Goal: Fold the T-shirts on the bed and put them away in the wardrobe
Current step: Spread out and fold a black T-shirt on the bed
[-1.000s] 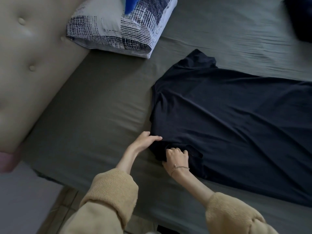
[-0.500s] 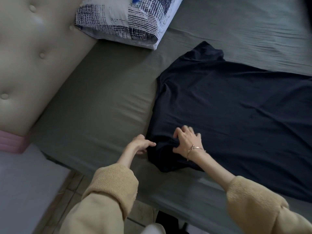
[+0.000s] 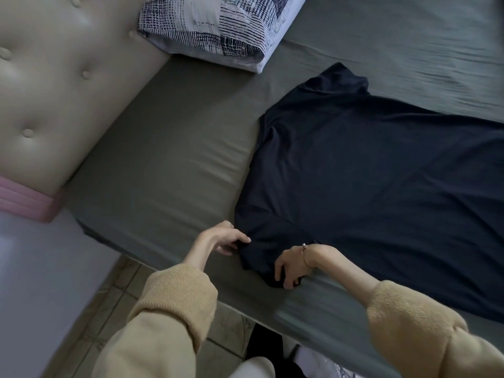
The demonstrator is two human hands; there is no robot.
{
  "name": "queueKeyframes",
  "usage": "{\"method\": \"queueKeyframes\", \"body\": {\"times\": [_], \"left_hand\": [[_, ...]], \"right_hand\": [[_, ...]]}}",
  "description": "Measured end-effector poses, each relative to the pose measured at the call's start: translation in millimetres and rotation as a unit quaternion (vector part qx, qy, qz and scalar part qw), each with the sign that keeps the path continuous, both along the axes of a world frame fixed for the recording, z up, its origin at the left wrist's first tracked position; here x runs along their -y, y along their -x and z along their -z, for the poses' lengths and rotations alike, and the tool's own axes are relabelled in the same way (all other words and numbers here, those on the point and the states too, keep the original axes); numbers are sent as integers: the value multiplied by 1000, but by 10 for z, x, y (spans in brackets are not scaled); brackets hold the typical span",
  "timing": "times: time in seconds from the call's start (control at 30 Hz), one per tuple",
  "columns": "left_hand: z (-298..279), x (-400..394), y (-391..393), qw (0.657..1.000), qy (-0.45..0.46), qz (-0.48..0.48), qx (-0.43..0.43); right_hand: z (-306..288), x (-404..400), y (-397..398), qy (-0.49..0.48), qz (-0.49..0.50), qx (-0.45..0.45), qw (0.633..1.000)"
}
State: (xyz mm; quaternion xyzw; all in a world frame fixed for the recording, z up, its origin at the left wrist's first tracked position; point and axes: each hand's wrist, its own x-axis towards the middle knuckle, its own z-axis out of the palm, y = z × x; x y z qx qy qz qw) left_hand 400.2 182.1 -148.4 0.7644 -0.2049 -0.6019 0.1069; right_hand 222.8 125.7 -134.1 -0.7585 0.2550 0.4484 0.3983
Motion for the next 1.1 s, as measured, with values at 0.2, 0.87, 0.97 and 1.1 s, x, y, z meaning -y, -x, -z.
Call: {"method": "queueKeyframes", "body": {"times": [0.2, 0.87, 0.97, 1.1], "left_hand": [[67, -105, -12, 1000, -1, -2, 0], [-70, -112, 117, 996, -33, 43, -78], [-27, -109, 139, 999, 0, -3, -40], [-14, -137, 190, 996, 60, 32, 55]], "right_hand": [[-115, 70, 87, 187, 44, 40, 981], [48, 72, 303, 143, 414, -67, 897], [78, 103, 352, 54, 442, -42, 894], [20, 174, 367, 28, 417, -22, 908]]}}
